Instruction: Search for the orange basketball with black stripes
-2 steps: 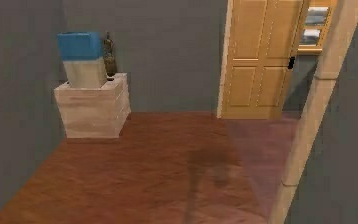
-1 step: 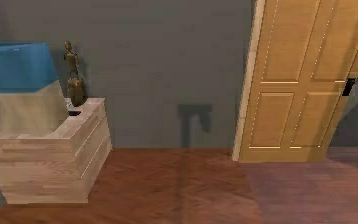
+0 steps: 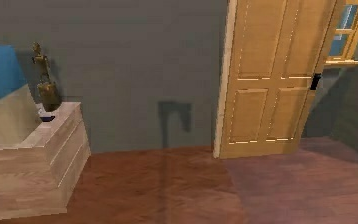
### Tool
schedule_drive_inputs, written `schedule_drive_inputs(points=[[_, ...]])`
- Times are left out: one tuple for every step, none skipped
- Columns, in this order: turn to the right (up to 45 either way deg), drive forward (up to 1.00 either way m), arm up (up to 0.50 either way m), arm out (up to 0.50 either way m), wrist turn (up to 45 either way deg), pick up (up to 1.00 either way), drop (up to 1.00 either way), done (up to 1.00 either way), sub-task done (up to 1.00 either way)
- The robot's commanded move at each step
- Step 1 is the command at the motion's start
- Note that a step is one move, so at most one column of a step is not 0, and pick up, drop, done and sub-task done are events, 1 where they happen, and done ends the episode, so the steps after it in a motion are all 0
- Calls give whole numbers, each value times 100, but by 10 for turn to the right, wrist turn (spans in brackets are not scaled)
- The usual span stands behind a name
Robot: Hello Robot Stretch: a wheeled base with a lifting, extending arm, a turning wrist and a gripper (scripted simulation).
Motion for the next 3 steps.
schedule_drive_inputs(points=[[0, 15, 0, 0, 0, 0, 0, 0, 0], [270, 0, 0, 0, 0, 0, 0, 0, 0], [0, 50, 0, 0, 0, 0, 0, 0, 0]])
